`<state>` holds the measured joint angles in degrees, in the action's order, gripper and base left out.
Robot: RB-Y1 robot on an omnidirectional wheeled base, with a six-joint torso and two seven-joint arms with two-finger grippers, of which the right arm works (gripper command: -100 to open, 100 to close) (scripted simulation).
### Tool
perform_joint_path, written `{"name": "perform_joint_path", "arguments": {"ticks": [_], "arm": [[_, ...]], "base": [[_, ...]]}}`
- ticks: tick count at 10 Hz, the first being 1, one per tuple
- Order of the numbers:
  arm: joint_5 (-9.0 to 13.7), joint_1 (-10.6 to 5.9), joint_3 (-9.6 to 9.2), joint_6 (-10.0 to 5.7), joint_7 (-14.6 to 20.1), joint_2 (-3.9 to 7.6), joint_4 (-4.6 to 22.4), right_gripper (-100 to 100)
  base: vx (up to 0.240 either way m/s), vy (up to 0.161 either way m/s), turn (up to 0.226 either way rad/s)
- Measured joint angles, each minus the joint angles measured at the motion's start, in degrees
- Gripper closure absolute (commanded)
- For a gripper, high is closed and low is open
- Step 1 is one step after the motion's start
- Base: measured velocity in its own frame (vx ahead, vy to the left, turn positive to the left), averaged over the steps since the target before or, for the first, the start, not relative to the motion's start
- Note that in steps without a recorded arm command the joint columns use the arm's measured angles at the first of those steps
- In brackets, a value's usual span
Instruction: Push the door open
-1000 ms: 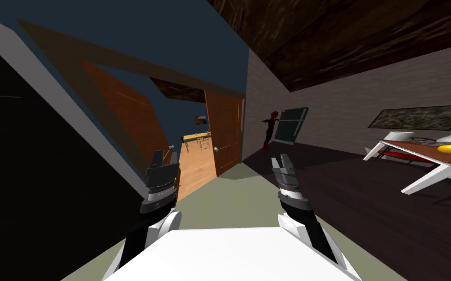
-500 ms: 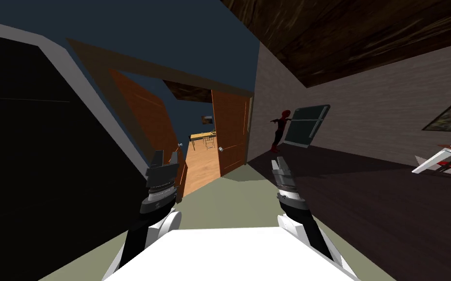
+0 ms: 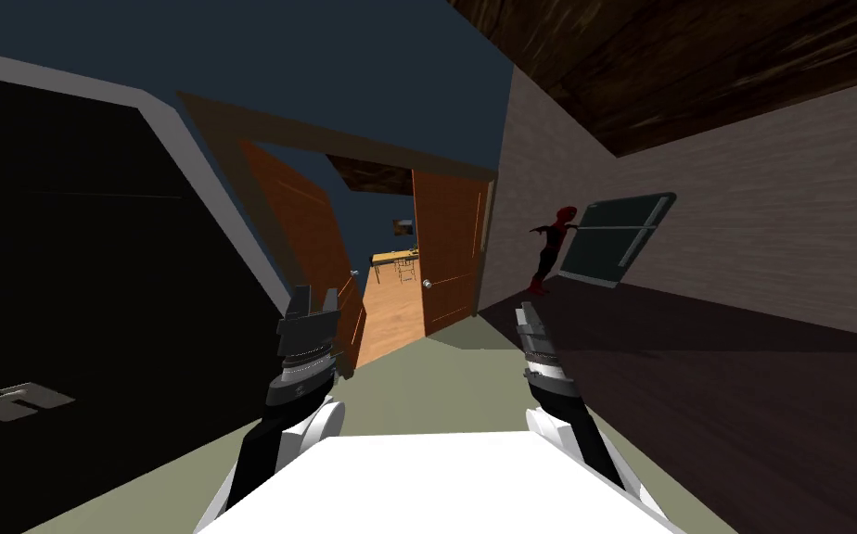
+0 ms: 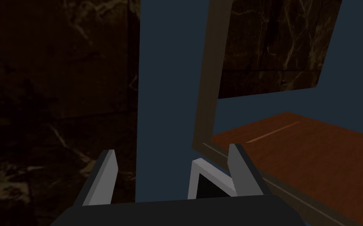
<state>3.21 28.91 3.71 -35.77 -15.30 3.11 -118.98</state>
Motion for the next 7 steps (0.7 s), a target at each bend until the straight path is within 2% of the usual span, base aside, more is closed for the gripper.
{"name": "perform_joint_path", "arguments": {"ticks": [1,7], "arm": [[0.7,-0.33,0.41,-0.19,-1.0,0.51,1.2,-100],[3.6,-2.46,0.75,-1.66,-9.2,1.73,8.9,-100]], "base": [[0.059,-0.01,0.192],[0.061,-0.018,0.201]]}}
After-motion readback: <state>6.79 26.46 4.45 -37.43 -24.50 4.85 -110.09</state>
